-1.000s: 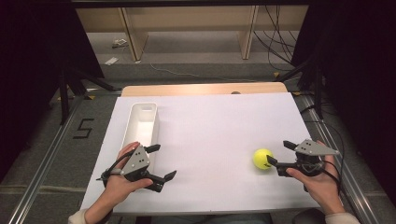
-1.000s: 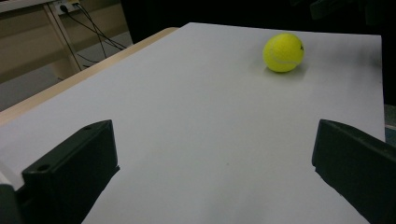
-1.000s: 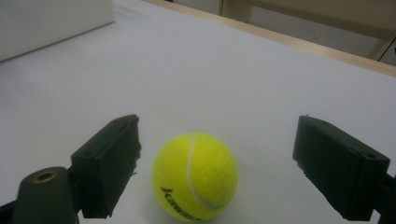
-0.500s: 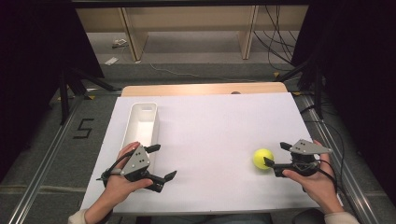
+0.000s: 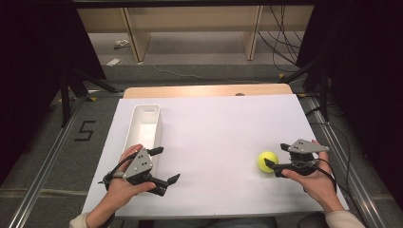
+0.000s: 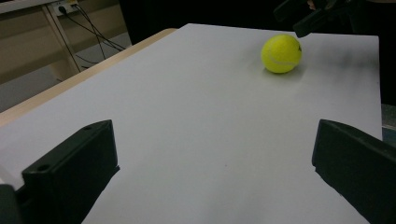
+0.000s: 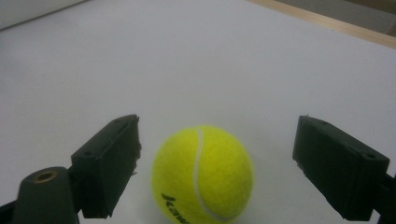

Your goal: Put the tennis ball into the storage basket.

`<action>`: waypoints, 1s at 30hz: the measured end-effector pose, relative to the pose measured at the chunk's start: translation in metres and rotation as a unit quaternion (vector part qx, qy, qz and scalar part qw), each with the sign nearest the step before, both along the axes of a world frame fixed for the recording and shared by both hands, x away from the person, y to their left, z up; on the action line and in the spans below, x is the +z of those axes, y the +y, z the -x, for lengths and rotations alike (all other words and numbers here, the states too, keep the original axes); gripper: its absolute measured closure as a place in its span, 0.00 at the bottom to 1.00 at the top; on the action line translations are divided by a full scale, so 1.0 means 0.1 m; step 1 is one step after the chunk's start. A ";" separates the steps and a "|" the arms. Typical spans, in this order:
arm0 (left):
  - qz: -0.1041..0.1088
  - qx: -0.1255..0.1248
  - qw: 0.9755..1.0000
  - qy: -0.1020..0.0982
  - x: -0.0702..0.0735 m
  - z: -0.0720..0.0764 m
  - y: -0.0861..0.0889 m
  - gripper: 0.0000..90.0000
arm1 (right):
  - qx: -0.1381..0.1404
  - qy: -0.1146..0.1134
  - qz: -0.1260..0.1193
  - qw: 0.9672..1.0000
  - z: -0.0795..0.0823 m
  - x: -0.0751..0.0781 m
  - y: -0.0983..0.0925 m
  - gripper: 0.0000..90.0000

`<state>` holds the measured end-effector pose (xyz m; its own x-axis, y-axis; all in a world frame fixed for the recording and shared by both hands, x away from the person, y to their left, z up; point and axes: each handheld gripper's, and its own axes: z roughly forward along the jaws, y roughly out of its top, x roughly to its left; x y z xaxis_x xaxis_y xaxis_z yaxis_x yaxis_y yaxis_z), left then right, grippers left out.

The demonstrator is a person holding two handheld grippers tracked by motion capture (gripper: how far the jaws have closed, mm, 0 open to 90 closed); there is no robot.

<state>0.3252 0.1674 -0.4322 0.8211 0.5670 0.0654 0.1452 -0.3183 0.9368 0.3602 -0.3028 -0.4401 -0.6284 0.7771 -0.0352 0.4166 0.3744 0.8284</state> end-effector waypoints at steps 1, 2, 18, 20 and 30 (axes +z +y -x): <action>0.000 0.000 1.000 0.000 0.00 0.00 0.00 0.00 | 0.001 0.008 0.004 1.000 -0.02 -0.02 0.02 0.17; 0.000 -0.001 1.000 0.001 0.00 0.00 0.00 0.00 | 0.002 0.012 0.007 1.000 -0.03 -0.03 0.03 0.17; 0.000 -0.003 1.000 0.000 0.00 0.00 -0.01 0.00 | 0.010 0.059 0.044 0.997 -0.17 -0.18 0.15 0.17; 0.001 -0.003 1.000 0.000 0.01 0.01 -0.01 0.00 | 0.013 0.065 0.047 0.997 -0.18 -0.19 0.16 0.17; 0.001 -0.003 1.000 0.000 0.00 0.01 -0.01 0.00 | 0.018 0.082 0.062 0.995 -0.21 -0.25 0.20 0.18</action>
<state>0.3246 0.1667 -0.4317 0.8243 0.5625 0.0640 0.1431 -0.3164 0.9378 0.3809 -0.2826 -0.4647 -0.6608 0.7502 -0.0234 0.5271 0.4860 0.6971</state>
